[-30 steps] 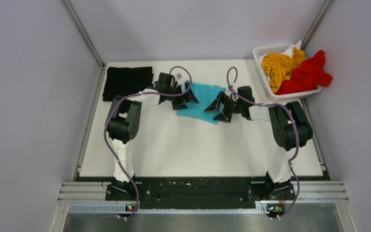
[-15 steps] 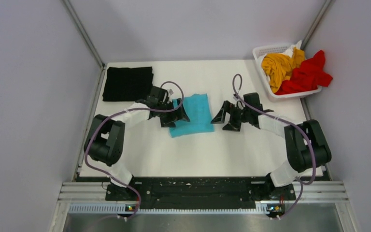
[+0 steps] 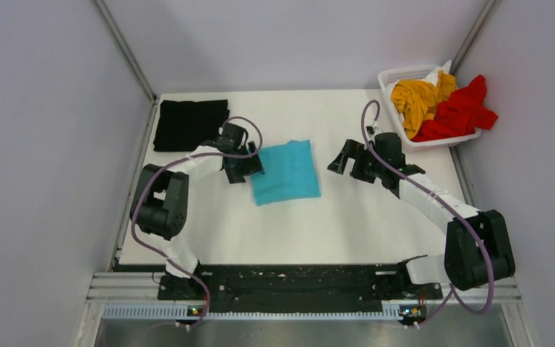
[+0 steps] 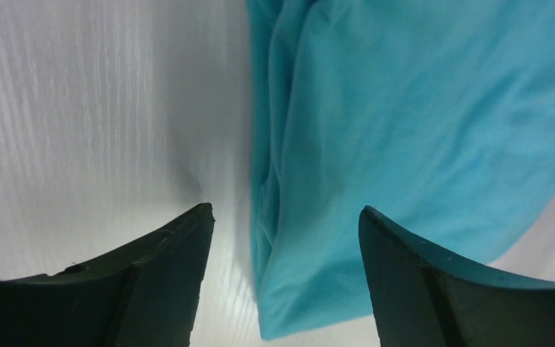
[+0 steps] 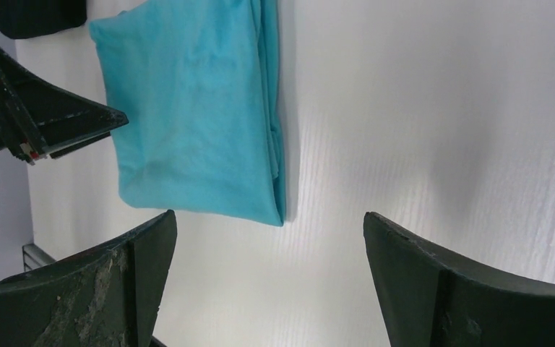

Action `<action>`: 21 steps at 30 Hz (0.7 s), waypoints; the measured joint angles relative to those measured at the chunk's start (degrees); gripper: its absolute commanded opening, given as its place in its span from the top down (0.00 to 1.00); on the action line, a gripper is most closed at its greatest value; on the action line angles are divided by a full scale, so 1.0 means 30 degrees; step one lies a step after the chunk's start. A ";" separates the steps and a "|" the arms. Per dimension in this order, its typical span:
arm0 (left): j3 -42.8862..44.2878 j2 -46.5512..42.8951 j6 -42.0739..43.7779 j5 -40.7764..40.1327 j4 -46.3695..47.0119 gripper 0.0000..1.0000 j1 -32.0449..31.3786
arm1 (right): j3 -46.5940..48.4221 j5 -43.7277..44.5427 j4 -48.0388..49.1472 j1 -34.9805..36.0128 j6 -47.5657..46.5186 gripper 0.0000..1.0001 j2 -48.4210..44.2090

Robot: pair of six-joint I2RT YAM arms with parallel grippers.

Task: Fold and stack the t-shirts
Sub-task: Put the neatly folded tshirt into the corner of the board with the left arm

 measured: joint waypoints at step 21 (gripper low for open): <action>0.4153 0.4677 -0.0998 -0.3031 -0.1042 1.00 -0.2157 | -0.0189 0.1537 -0.1406 -0.0656 -0.0809 0.01 -0.0721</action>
